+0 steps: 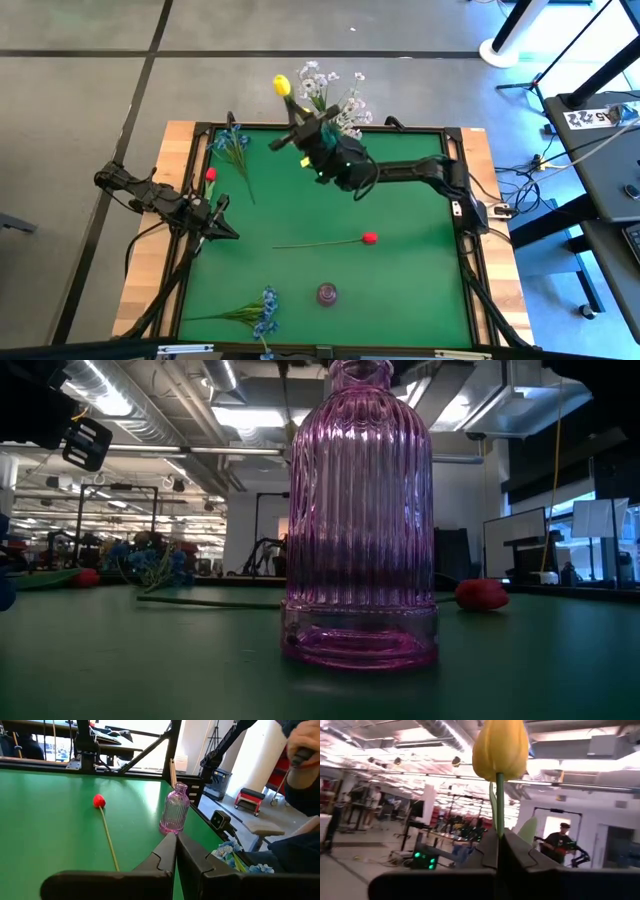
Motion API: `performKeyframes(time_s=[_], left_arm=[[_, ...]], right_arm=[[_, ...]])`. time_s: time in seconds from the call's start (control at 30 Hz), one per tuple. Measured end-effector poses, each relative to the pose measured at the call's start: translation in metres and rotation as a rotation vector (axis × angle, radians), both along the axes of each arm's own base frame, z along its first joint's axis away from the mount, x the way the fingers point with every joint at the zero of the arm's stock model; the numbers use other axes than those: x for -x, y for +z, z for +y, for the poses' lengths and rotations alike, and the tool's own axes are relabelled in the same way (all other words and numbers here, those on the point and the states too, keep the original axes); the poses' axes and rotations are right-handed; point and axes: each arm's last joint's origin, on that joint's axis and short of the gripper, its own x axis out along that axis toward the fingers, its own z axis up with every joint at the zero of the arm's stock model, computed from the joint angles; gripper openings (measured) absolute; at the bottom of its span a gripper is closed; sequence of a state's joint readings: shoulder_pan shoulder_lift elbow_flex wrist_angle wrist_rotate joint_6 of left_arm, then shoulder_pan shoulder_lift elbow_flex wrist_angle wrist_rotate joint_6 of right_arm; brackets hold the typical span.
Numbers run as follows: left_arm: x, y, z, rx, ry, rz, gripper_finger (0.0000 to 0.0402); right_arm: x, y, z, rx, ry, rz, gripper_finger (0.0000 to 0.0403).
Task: Sort flowers into vase by color
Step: Put the yellow tulip into the blue flower vase
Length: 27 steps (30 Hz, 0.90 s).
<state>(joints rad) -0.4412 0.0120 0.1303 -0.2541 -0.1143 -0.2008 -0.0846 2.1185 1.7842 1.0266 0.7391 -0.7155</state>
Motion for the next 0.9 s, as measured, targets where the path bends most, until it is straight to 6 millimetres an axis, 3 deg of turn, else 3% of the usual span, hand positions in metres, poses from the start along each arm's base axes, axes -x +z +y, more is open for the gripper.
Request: performKeyframes(time_s=[0.33,0.9], left_arm=[[0.0,0.0,0.0,0.0,0.0,0.0,0.001],[0.0,0.0,0.0,0.0,0.0,0.0,0.001]], right_arm=[[0.007,-0.033,-0.01,0.038,-0.089,0.074,0.0005],[0.005,-0.053,-0.049,-0.045,-0.115,0.135,0.0007]])
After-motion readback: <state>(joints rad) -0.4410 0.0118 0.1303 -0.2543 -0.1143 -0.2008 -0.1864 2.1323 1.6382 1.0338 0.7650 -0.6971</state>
